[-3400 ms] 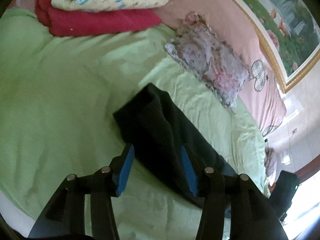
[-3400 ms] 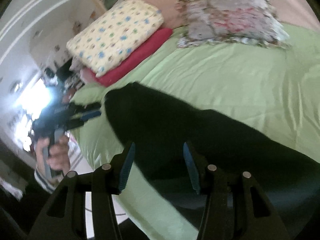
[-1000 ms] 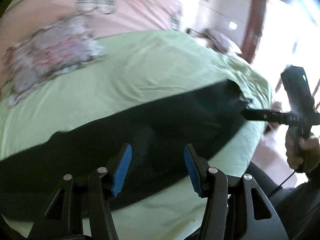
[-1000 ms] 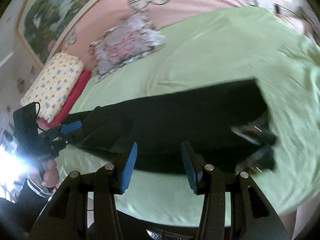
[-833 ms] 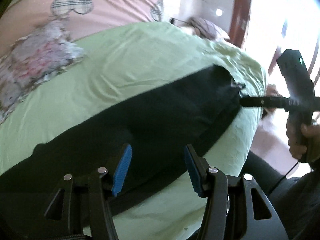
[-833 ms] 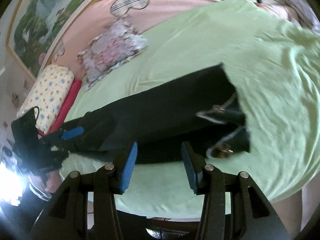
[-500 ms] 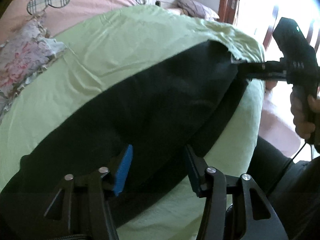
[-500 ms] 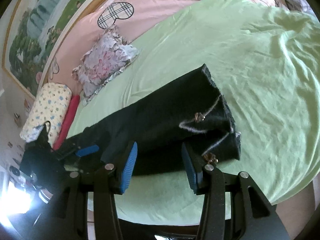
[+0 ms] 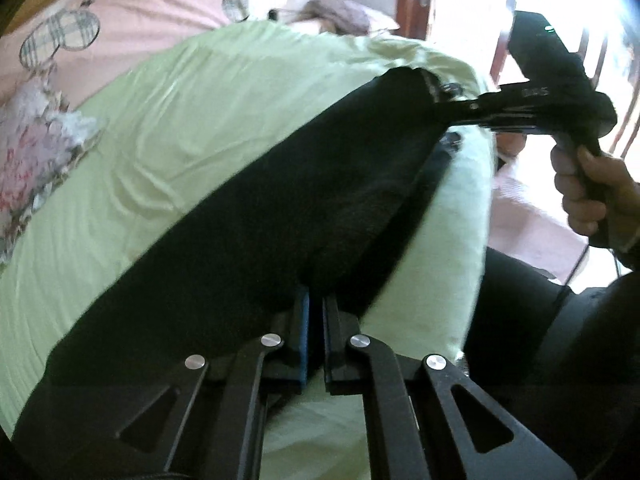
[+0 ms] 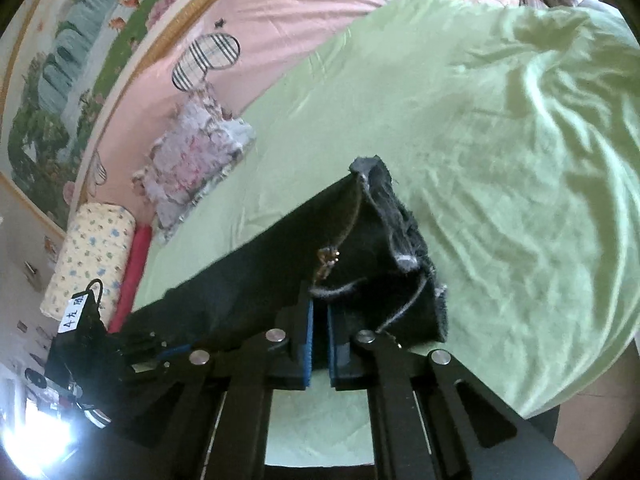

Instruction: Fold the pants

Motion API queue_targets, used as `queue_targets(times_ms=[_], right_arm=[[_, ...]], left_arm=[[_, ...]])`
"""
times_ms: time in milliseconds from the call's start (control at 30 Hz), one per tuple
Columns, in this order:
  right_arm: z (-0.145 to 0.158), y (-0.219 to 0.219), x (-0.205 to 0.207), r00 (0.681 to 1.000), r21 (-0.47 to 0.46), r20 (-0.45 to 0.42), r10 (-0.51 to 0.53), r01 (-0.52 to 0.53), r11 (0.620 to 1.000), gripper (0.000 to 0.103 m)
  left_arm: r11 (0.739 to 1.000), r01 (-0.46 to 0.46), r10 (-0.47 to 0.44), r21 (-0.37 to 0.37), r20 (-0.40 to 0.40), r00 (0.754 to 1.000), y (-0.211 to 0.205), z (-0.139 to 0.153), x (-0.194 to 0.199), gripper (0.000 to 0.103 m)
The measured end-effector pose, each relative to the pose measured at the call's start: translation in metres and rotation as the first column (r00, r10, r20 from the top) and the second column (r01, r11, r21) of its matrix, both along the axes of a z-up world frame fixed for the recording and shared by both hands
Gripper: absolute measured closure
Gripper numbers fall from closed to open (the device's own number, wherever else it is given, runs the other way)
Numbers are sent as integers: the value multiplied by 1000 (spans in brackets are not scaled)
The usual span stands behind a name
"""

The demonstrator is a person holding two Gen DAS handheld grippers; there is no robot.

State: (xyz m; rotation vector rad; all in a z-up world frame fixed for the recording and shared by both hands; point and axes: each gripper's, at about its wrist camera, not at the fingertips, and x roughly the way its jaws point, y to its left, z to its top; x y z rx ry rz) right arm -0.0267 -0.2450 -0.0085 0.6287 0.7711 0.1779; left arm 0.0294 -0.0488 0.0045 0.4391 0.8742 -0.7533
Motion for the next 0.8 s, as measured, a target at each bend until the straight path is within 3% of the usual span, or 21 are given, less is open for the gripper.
queue_targets(times_ms=[200,367,500,567,633,800], right_arm=[[-11,-3,-4,998,-10,-65,3,-4,1000,97],[-19,-3,-6,996,-13,-88,-5,4,1000,95],[-14,-7,-9,995,5,-97,-16,17,1000,81],[-11,-10,-15,996,8,-80,-24,25,1000,76],[-9,-13,-21,997,7,-70,-43,43,999,59],[-16,-29,-31,993,54,-74,-92,97,994,55]], left_arm=[[999,21,-19,42,-51,999,-5,-16,-1,99],[999,21,-18,41,-78,997,-6,-5,2,90],[999,31,-32,-9,-69,997,-5,16,7,88],[999,23,-25,-26,-62,998,-8,24,15,82],[999,11,-14,-51,-66,998,-12,32,27,77],[993,4,-17,-114,-112,994,-25,43,58,65]])
